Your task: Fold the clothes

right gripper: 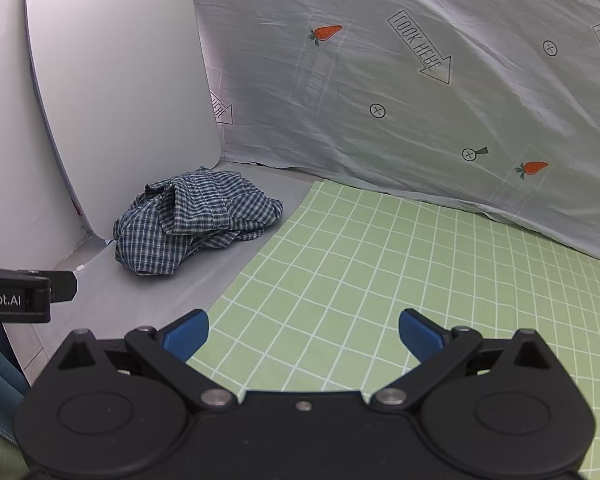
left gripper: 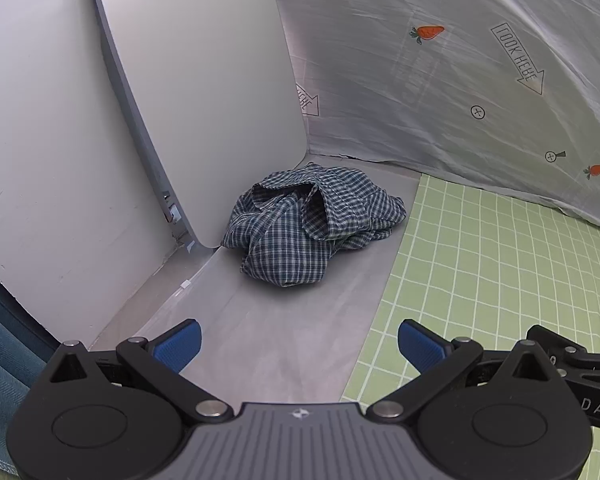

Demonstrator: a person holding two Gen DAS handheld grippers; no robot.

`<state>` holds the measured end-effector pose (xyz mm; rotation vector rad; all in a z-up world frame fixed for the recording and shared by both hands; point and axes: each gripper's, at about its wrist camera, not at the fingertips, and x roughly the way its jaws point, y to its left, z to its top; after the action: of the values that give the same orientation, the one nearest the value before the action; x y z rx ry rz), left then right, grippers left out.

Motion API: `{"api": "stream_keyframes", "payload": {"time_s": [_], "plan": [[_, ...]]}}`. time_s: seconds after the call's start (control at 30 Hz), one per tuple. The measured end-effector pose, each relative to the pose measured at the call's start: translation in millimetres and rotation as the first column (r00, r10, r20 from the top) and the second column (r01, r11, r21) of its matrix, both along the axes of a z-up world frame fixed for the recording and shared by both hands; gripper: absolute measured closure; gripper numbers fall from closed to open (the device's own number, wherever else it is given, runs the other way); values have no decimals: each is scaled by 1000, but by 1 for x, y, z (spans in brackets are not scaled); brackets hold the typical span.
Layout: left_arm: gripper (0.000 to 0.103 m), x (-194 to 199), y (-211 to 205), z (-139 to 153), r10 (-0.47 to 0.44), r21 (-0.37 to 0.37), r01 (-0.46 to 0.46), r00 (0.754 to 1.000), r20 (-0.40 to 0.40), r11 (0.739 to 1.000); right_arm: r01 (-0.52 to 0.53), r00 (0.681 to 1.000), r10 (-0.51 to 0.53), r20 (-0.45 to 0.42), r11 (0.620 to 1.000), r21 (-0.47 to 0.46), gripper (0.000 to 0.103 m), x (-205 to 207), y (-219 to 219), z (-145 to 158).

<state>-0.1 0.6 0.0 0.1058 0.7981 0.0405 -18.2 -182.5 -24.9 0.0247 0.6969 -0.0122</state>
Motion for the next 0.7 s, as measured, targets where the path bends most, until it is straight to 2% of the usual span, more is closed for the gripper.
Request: {"api": "stream_keyframes", "payload": {"time_s": [0.7], "plan": [[0,-1,1,1,-10,-2,10,1000,-9,1000,14,1000,-14,1,1000,0,1,-3,-4,-2]]}}
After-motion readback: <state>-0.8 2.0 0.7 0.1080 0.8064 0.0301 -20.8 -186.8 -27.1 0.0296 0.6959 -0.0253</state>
